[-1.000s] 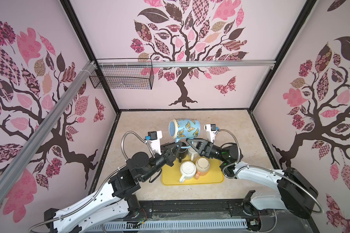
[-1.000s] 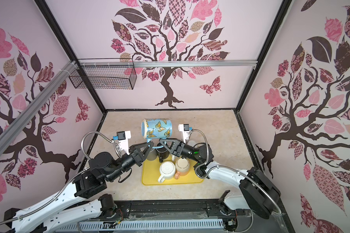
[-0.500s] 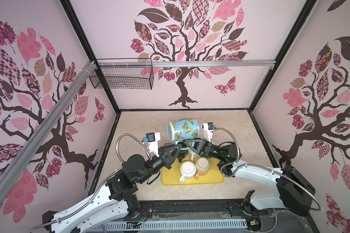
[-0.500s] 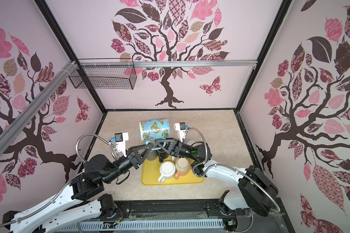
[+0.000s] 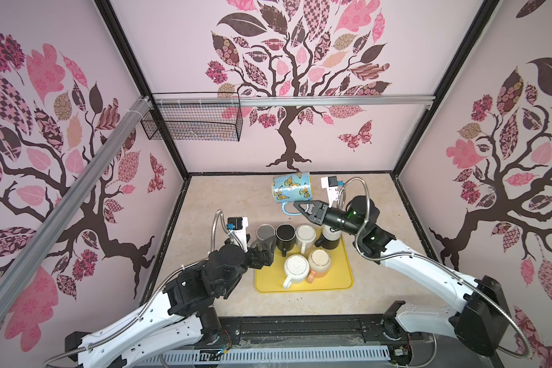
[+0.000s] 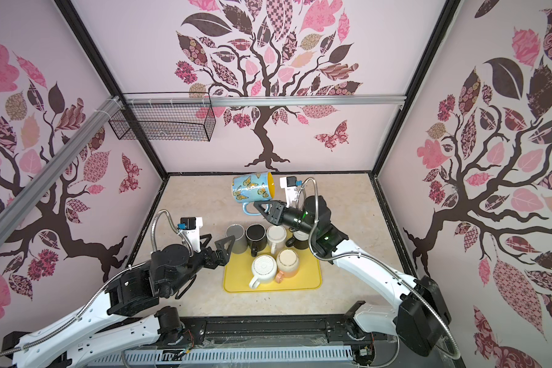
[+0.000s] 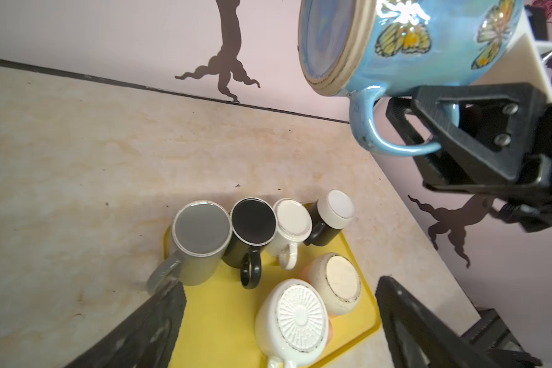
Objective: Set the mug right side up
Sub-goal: 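Carry the mug off with the right gripper while the left gripper withdraws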
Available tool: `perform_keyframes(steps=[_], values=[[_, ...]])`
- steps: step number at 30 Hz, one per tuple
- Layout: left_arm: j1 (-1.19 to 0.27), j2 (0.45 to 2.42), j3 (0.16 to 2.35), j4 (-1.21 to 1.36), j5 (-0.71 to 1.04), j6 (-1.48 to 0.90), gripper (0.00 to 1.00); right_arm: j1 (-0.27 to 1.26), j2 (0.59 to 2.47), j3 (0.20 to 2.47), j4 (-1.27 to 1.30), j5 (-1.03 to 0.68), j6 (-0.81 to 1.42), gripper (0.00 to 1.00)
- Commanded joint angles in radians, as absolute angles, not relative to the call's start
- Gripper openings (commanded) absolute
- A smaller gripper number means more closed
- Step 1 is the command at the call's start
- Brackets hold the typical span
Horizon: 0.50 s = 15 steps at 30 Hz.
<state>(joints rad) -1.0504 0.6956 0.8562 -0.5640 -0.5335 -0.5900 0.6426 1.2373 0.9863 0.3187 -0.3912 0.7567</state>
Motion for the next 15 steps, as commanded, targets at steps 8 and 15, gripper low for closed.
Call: perform_keyframes(steps=[8, 15], values=[[-0.988, 0.740, 0.922, -0.636, -0.443, -0.423, 0.96, 0.524, 1.450, 1.553, -0.551, 0.268, 0.191, 0.00], [-0.774, 0.715, 0.888, -0.637, -0.200, -0.444, 0.94, 0.326, 1.612, 1.622, -0.658, 0.220, 0.146, 0.00]])
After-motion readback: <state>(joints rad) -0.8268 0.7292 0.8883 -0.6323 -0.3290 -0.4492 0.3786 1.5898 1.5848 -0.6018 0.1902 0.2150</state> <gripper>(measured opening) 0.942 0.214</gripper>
